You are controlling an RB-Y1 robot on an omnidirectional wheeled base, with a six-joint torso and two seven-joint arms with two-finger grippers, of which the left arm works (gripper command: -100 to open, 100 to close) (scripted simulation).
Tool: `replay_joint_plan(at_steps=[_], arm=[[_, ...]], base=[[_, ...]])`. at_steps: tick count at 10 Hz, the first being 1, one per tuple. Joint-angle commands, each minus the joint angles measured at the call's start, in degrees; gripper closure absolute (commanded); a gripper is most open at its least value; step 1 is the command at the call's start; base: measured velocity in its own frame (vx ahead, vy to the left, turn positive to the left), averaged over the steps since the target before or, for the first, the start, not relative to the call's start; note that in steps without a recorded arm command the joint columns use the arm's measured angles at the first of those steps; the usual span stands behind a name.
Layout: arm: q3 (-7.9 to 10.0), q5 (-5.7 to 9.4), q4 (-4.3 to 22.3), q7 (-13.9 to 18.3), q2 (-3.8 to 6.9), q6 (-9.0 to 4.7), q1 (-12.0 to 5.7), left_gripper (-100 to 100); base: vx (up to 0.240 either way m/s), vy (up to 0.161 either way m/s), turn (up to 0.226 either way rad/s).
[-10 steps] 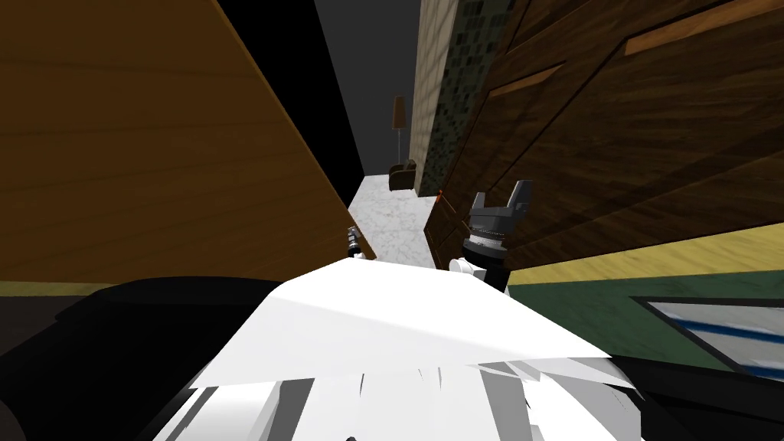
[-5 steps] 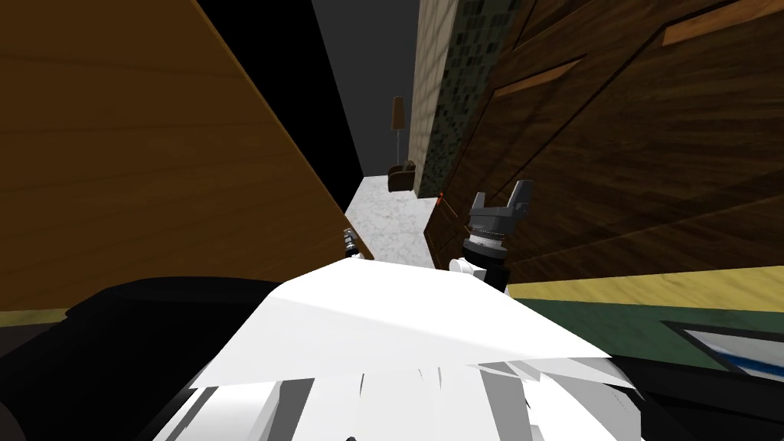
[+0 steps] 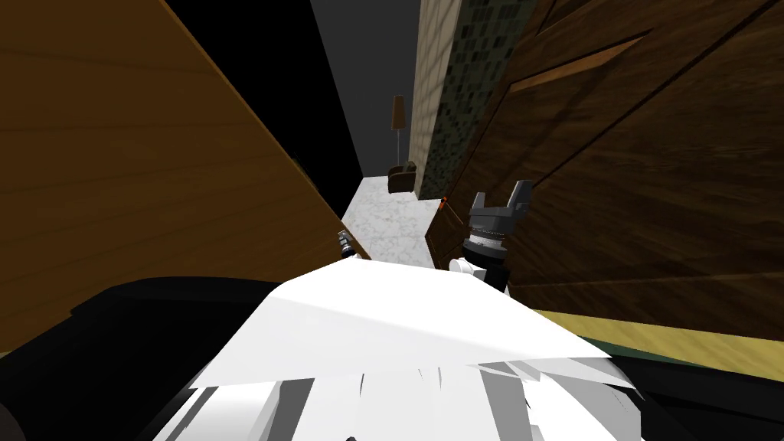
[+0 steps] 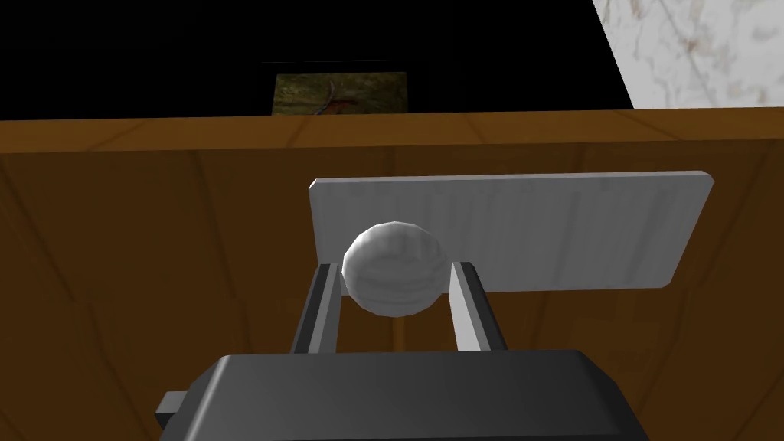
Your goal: Push the door open
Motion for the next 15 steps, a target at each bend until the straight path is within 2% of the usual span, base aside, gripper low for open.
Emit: replay_joint_plan(at_steps=[1, 7, 11, 13, 14, 15], arm=[[0.98, 0.64, 0.0, -0.4, 0.33, -0.08, 0.07, 100], [4.54, 2.94, -0.2, -2.0, 0.86, -0.36, 0.33, 100], [7.32, 4.75, -0.3, -3.2, 0.74, -0.58, 0.54, 100], [8.33, 5.40, -0.4, -3.7, 0.55, -0.66, 0.61, 100], [8.00, 5.20, 0.2, -3.4, 0.73, -0.65, 0.56, 100], [9.38, 6.09, 0.1, -4.0, 1.08, -0.95, 0.65, 100]], base=[[0.141, 0.018, 0.034], [0.176, 0.066, 0.029], [0.187, 0.075, 0.038], [0.189, 0.058, 0.044], [0.076, 0.033, 0.027], [0.121, 0.084, 0.030]])
